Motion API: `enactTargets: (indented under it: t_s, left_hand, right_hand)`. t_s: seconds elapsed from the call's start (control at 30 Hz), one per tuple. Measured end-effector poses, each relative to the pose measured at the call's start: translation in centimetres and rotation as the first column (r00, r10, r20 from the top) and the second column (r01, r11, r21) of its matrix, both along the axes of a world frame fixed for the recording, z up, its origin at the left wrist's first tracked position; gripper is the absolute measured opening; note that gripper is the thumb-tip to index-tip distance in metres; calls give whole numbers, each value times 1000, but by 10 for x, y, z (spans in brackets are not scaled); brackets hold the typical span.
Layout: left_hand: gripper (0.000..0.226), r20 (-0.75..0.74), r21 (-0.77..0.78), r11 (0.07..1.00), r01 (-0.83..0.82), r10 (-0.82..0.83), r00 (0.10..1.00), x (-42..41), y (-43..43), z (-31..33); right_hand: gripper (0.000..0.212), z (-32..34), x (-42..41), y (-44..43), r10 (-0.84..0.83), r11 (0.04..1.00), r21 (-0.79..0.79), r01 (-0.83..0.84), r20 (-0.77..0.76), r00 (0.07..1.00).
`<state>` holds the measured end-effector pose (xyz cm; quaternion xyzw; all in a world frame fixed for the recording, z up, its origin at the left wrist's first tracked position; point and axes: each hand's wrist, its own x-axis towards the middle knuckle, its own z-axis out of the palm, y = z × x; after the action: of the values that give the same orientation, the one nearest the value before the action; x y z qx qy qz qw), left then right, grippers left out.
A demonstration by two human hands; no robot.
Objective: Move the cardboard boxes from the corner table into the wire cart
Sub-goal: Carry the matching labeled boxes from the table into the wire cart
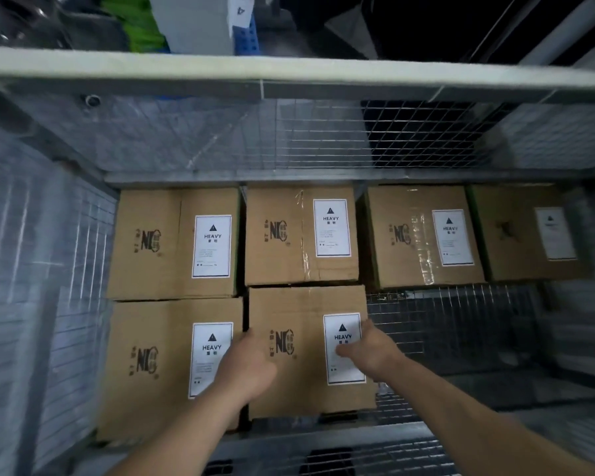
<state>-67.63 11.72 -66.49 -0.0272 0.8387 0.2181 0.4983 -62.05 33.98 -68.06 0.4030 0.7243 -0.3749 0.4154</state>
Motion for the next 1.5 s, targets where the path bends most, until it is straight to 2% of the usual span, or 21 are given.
enactTargets:
  t_s: [0.07, 0.23, 0.37, 0.5, 0.57, 0.67, 0.8, 0.9, 1.07, 1.27, 1.5]
  left_hand:
    - [35, -58, 10, 1000, 25, -25, 998, -4, 1, 20]
    - [46, -223, -47, 968, 247, -251, 942, -21, 8, 94]
    - [67, -359, -61, 890, 452, -442, 822, -40, 25, 175]
    - [65, -508, -76, 779, 622, -567, 648, -58, 48, 260]
    - [60, -570, -101, 719, 688, -609, 552, -63, 62, 301]
    - [64, -651, -124, 631, 766, -634, 418, -63, 85, 357]
    - [65, -756, -124, 515, 848, -603, 255, -52, 119, 421]
    - [68, -799, -135, 431, 892, -580, 159, -34, 146, 460]
    - [70, -848, -109, 316, 942, -524, 77, 16, 183, 510]
    - [69, -902, -121, 191, 974, -431, -28, 103, 215, 554]
    - [69, -928, -137, 52, 989, -357, -110, 240, 222, 595]
  right_hand:
    - [43, 19, -3, -6, 38, 999, 40, -35, -70, 997]
    - [48, 104, -9, -6, 235, 961, 204, -188, -236, 943]
    - [50, 187, -6, 1, 443, 855, 409, -319, -256, 859]
    - [48, 274, 3, 8, 486, 785, 553, -280, -268, 832]
    - [54, 316, 11, 12, 469, 764, 600, -237, -265, 842]
    - [57, 372, 26, 23, 444, 715, 681, -157, -268, 855]
    - [74, 437, 55, 39, 350, 669, 744, -10, -303, 886]
    - [77, 478, 90, 52, 279, 625, 775, 98, -339, 898]
    - [77, 536, 156, 64, 177, 542, 815, 205, -350, 920]
    - [58, 584, 254, 54, 61, 466, 837, 288, -355, 933]
    - [64, 625, 392, 19, -68, 336, 853, 399, -400, 914]
